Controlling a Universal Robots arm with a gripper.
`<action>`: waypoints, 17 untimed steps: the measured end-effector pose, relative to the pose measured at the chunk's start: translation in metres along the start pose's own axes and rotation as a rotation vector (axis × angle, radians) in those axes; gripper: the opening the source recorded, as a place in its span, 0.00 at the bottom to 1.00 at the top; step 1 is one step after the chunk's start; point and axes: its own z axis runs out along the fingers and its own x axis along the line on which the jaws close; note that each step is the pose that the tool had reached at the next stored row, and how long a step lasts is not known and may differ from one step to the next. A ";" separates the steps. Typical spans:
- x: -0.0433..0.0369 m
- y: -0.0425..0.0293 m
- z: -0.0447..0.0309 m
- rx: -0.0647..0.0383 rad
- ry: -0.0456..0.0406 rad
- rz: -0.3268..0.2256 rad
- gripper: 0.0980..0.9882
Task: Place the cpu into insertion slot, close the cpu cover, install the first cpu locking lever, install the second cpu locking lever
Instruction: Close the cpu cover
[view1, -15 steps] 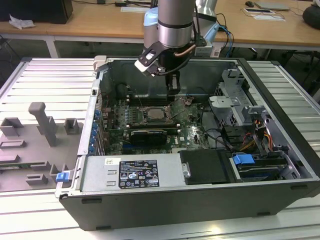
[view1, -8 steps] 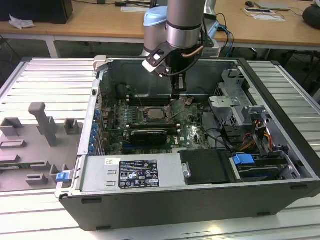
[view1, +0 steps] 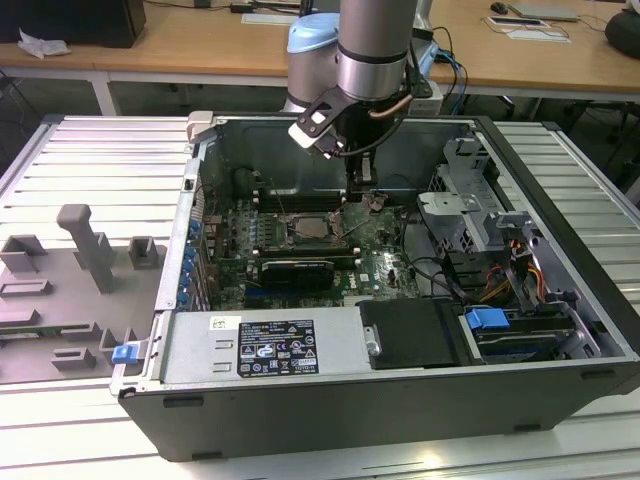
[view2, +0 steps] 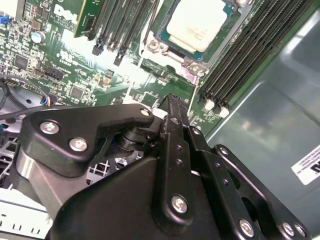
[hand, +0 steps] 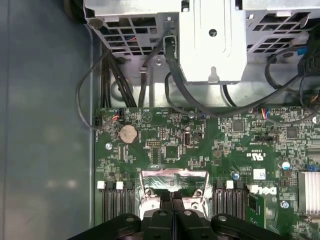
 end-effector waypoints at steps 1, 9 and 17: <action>-0.0001 0.0018 0.0003 0.000 -0.0001 0.000 0.01; -0.0001 0.0222 0.0024 0.001 -0.0005 0.000 0.01; -0.0001 0.0320 0.0045 0.003 -0.0004 0.000 0.01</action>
